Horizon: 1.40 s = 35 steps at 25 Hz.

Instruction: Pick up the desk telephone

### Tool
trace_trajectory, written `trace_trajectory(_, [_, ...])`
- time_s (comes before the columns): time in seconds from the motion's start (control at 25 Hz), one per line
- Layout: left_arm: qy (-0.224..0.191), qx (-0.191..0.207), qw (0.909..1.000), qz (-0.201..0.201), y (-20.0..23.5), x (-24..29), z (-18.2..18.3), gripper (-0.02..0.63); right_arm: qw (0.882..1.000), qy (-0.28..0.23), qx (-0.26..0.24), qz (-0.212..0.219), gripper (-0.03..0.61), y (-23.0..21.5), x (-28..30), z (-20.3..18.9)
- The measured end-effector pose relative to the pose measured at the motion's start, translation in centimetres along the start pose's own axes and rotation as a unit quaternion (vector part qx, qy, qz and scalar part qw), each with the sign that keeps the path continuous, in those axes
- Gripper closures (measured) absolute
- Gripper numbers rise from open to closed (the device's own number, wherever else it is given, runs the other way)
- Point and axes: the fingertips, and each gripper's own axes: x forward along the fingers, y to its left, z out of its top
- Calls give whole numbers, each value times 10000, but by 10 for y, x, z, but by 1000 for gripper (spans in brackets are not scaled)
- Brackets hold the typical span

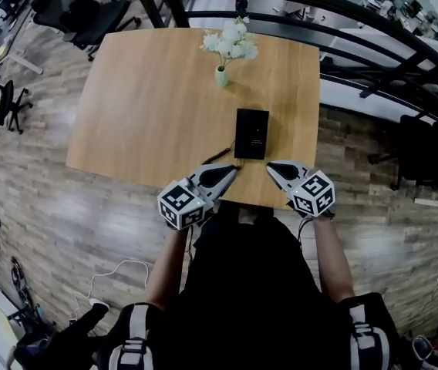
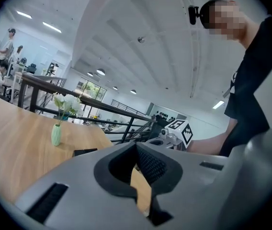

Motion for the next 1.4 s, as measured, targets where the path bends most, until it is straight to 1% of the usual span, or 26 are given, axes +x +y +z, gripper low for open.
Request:
trace_trajectory(0.24, [232, 36, 9987, -458, 23, 3, -5, 592, 9991, -48, 220, -353, 555, -7, 17, 3])
trace_trajectory(0.4, [312, 147, 9967, -735, 43, 8, 1, 592, 9973, -98, 363, -632, 555, -17, 26, 2])
trace_trajectory(0.52, [408, 185, 9951, -886, 56, 13, 2, 592, 9957, -94, 472, -792, 555, -21, 31, -3])
trace_trajectory(0.68, [594, 208, 9931, -994, 68, 24, -4, 592, 9939, -28, 583, -931, 555, -26, 32, -12])
trace_trajectory(0.84, [686, 108, 9928, -978, 76, 32, -10, 592, 9929, 47, 670, -978, 555, -36, 30, -16])
trace_trajectory(0.96, [658, -8, 9940, -876, 88, 38, -12, 592, 9930, 100, 699, -947, 555, -48, 33, -18])
trace_trajectory(1.2, [731, -280, 9954, -553, 111, 53, -26, 592, 9940, 334, 740, -735, 555, -71, 44, -32])
trace_trajectory(1.4, [823, -538, 9944, -391, 121, 69, -34, 592, 9948, 491, 735, -510, 554, -83, 52, -31])
